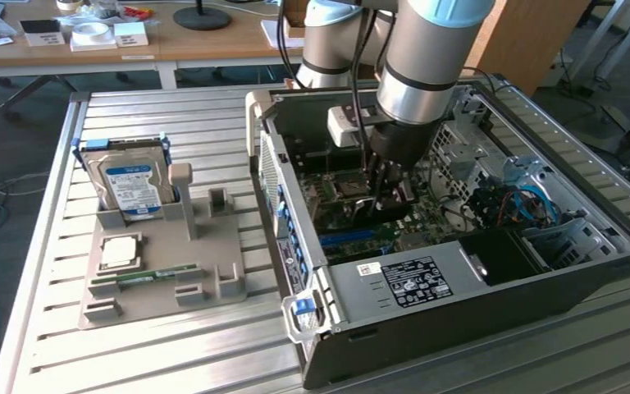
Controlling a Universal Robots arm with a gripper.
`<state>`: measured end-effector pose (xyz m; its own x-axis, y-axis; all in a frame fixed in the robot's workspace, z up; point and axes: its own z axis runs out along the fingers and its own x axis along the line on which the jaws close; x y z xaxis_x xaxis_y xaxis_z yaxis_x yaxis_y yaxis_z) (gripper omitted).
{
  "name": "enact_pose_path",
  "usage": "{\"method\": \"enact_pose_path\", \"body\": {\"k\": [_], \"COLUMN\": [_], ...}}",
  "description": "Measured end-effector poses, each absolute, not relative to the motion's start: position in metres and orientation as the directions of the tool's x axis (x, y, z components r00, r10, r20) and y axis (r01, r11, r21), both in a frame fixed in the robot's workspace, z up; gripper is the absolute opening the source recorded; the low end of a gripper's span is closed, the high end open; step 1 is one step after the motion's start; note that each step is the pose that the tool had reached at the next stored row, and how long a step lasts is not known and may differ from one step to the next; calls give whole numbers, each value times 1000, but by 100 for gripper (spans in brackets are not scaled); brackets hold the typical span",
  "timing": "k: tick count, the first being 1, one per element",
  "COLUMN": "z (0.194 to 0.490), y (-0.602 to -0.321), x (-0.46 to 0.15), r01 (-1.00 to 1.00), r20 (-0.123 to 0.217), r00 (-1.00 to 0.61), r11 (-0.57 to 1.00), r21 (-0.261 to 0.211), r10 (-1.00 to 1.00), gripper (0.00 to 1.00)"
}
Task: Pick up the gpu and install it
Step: 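Insert the gpu into the slot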
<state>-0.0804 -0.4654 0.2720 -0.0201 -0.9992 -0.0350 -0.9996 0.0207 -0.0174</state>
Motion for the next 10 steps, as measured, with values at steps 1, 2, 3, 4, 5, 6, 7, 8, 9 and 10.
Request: {"method": "enact_pose_path", "body": {"k": [1,2,3,4,5,6,7,8,9,10], "z": [272,272,272,272,272,272,272,272,272,272], "y": [-465,-465,-465,-465,-465,-465,-465,-465,-465,-465], "x": [-81,-81,-81,-81,-81,-81,-82,-83,-83,-84], "r01": [-1000,-1000,-1000,-1000,-1000,-1000,-1000,-1000,-1000,-1000], "r20": [-35,-35,-35,-35,-35,-35,-35,-35,-35,-35], "r00": [-20,-20,-20,-20,-20,-20,-20,-20,-20,-20], "r11": [21,21,21,21,21,21,21,21,21,21], "r21": [-17,-17,-17,-17,-17,-17,-17,-17,-17,-17], "r10": [-999,-999,-999,-999,-999,-999,-999,-999,-999,-999], "gripper": [27,27,27,27,27,27,27,27,27,27]}}
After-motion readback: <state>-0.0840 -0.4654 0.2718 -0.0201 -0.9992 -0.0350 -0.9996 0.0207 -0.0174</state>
